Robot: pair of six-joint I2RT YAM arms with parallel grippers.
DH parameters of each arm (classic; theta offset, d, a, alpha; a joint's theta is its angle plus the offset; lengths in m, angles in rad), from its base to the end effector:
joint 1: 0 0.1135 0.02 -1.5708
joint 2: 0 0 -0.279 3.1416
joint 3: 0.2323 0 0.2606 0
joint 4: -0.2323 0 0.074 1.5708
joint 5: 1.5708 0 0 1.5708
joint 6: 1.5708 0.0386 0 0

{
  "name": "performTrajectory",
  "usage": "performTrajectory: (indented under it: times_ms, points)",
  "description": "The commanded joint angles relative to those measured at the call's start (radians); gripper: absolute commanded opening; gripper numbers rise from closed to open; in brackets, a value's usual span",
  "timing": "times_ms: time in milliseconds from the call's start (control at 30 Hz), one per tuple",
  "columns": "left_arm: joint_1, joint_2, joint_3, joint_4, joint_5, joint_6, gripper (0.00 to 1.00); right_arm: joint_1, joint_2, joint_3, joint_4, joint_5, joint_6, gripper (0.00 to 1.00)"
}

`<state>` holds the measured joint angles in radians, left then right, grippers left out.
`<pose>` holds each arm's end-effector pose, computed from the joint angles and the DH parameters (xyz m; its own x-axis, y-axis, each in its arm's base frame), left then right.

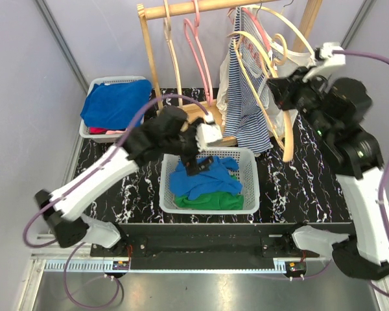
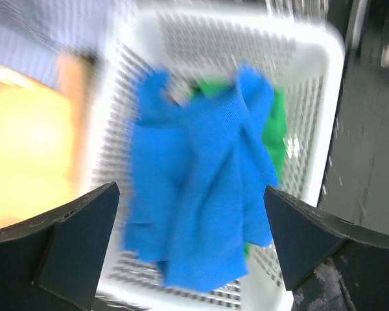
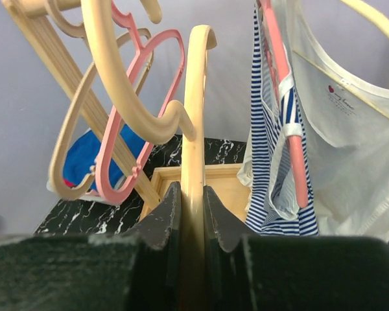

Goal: Remove the tank top from the hanger
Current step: Remove the tank top from the hanger, then place the hanger at the clothesline.

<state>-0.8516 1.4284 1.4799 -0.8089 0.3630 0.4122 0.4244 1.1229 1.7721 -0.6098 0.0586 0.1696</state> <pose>0.1943 -0.2427 0.3870 -0.0648 0.6425 -0.7635 0.9815 0.1793 0.0676 0.1626 0.0710 0.5705 -0.0250 0.1736 -0.9845 -0.3587 0.9177 0.1709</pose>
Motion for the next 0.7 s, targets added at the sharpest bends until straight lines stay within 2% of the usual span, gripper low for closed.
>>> performTrajectory:
  times_ms: [0,100,267,500,667]
  points:
    - [0.016,-0.219,0.125,0.036,-0.018,-0.021,0.99,-0.001,0.103,0.038,0.096,-0.032,-0.012,0.00]
    - [0.016,-0.348,0.102,0.089,-0.104,-0.044,0.99,-0.001,0.172,0.073,0.125,-0.039,-0.018,0.00]
    - [0.017,-0.575,-0.001,0.232,-0.185,0.020,0.99,0.001,0.314,0.180,0.165,-0.055,-0.033,0.00]
    - [0.036,-0.657,-0.023,0.220,-0.245,0.063,0.99,-0.001,0.508,0.386,0.185,-0.109,-0.027,0.00]
    - [0.037,-0.657,-0.046,0.240,-0.277,0.060,0.95,-0.001,0.668,0.637,0.085,-0.131,-0.042,0.00]
